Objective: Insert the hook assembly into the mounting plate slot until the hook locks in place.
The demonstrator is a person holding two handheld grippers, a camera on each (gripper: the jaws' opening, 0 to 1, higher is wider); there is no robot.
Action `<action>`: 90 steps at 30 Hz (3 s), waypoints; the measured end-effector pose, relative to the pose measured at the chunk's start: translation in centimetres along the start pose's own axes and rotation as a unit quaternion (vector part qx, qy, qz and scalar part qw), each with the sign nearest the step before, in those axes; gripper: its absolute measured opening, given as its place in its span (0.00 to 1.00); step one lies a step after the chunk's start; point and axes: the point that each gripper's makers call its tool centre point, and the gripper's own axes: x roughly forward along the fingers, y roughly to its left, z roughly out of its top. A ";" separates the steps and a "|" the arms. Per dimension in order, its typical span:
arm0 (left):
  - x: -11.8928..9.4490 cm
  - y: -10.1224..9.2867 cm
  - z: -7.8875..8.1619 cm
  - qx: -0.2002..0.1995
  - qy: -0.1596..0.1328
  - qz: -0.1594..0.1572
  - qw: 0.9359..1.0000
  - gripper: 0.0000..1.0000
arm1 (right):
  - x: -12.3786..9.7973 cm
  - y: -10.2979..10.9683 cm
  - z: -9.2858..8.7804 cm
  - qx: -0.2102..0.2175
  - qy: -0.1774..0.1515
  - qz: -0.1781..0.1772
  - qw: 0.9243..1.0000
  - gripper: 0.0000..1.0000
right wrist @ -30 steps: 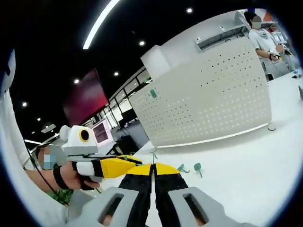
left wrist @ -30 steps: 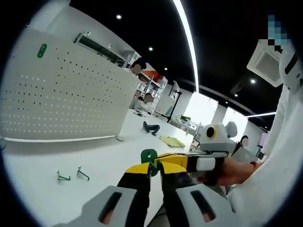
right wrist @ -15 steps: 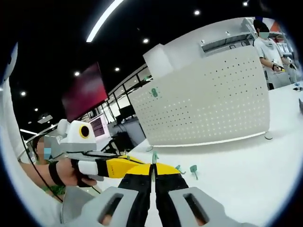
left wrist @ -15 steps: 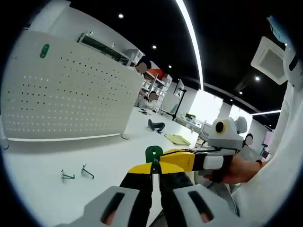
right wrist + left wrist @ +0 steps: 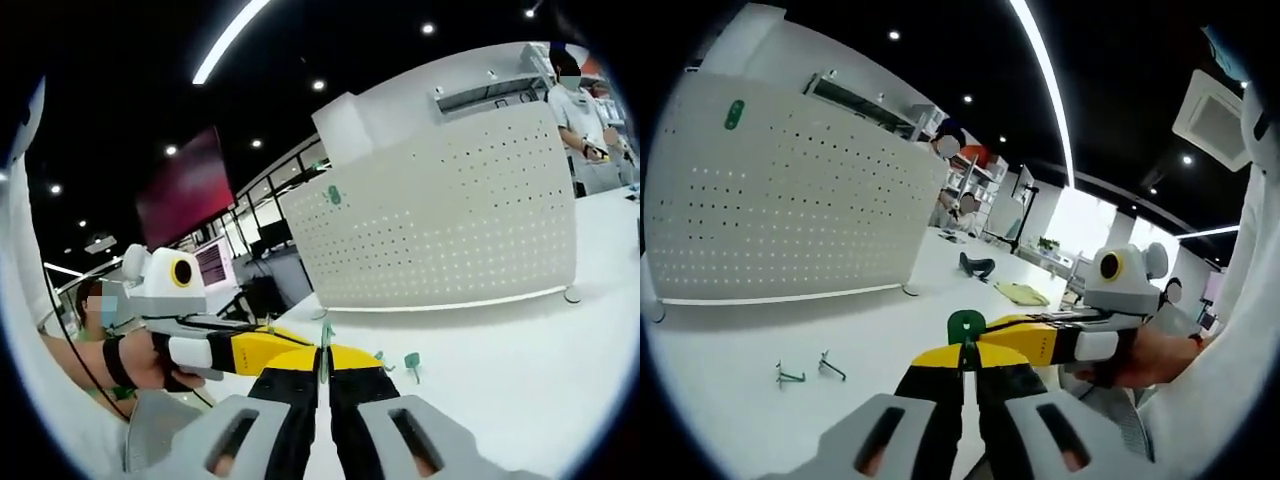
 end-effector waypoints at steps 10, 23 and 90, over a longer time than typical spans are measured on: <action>-1.1 2.5 2.0 0.007 -0.031 0.045 0.998 0.03 | 0.0 0.1 -0.2 -0.021 -0.006 0.007 1.000 0.24; -2.3 6.8 4.3 0.003 -0.060 0.113 0.992 0.03 | 0.0 0.6 -0.6 -0.027 0.001 0.021 0.999 0.27; -3.9 17.4 15.2 0.103 -0.125 0.396 0.904 0.03 | -1.6 0.8 0.5 -0.073 0.000 0.019 0.997 0.55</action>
